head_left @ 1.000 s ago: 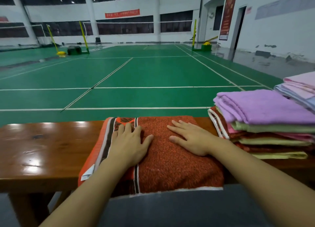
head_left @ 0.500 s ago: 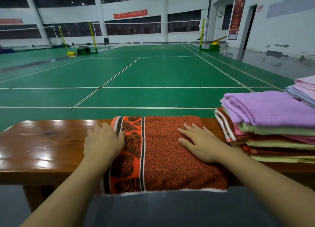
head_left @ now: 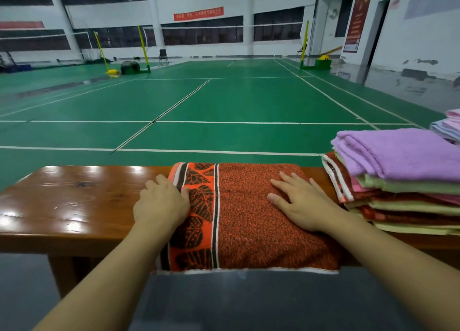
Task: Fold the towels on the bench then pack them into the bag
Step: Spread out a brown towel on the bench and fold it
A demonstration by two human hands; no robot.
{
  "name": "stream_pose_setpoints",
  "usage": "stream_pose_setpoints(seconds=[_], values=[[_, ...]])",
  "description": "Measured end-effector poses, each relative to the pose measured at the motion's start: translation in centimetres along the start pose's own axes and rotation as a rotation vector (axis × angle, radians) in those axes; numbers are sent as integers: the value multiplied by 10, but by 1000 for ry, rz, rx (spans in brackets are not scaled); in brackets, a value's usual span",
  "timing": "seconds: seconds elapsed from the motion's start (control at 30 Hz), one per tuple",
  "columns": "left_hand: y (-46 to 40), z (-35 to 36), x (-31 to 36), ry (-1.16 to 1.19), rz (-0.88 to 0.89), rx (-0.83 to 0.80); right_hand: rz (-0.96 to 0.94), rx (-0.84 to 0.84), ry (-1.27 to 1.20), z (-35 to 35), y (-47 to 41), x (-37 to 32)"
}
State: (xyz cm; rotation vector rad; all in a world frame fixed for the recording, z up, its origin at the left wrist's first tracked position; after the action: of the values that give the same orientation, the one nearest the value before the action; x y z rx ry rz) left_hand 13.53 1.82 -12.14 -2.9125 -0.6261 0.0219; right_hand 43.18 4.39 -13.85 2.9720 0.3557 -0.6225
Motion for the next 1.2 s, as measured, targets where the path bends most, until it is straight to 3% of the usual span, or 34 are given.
stream_pose_setpoints(seconds=[0.17, 0.37, 0.47, 0.57, 0.67, 0.8, 0.93, 1.03, 1.2], values=[[-18, 8, -20, -11, -70, -85, 299, 203, 35, -28, 6, 7], [-26, 10, -19, 84, -21, -115, 347, 84, 128, -44, 8, 7], [-28, 8, -24, 263, -1, -40, 357, 90, 46, -49, 8, 5], [-28, 7, -30, 644, -40, -43, 351, 133, -161, -46, 7, 10], [-27, 6, -31, 981, -66, -6, 313, 198, -452, -45, 8, 14], [-27, -6, -26, 1233, 25, 71, 186, 443, -904, -51, 12, 15], [-28, -28, -29, 1363, 80, 221, 86, 561, -1297, -57, 11, 15], [-29, -52, -29, 1448, 137, 336, -53, 661, -1379, -68, 14, 13], [-14, -96, -28, 1415, 256, 577, -216, 803, -1290, -94, 26, -4]])
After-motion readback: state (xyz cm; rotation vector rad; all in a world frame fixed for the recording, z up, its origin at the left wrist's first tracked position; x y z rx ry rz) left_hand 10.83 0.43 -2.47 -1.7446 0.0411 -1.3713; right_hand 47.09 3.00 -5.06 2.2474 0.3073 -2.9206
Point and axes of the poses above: each hand's wrist, its own y-axis away from the middle knuckle, its own z-axis out of the palm, x = y × z, the point moved 4 cm from there along -y, towards the middle knuckle, and after that the axes turned 13 degrees about -y, right-handed, at the moved point
